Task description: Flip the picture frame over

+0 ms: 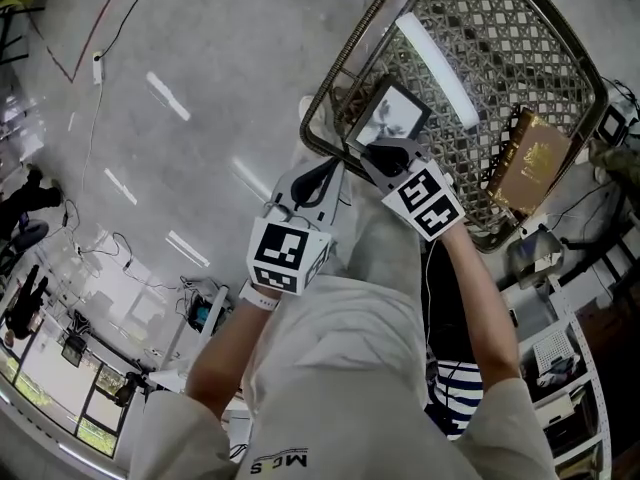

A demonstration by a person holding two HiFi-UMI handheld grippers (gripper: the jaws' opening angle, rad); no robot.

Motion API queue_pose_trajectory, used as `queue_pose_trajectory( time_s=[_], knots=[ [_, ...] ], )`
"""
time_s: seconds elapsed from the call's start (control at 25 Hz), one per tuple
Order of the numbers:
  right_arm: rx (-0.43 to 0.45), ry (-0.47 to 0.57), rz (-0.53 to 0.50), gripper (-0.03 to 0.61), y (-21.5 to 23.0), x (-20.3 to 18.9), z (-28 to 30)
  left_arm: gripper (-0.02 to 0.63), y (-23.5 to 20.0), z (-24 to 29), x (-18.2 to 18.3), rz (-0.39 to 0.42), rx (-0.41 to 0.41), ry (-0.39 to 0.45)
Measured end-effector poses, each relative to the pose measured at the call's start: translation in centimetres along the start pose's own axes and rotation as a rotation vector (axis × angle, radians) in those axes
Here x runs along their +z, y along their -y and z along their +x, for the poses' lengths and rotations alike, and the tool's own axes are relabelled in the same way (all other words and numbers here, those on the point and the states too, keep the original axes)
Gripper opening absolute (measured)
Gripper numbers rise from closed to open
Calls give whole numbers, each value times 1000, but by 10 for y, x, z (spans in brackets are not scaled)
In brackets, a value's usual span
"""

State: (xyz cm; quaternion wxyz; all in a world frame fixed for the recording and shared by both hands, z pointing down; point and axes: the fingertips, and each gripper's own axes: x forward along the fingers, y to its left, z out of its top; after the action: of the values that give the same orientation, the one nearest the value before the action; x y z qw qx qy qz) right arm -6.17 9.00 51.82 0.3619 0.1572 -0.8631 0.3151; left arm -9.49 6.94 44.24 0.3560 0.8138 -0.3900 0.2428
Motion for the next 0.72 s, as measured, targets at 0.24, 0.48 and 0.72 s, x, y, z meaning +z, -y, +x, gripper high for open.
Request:
queue_pose_trajectory(
  time_s=[0.24,0.48,0.72],
  knots=[
    [61,50,71,75,-3,6,-10,25,-5,0,0,1,15,3],
    [150,92,162,75,-11,17,-21,25,-7,-3,0,0,25,0],
    [223,119,215,75,-18,22,-31,25,-9,-1,7,3,34,15]
  ],
)
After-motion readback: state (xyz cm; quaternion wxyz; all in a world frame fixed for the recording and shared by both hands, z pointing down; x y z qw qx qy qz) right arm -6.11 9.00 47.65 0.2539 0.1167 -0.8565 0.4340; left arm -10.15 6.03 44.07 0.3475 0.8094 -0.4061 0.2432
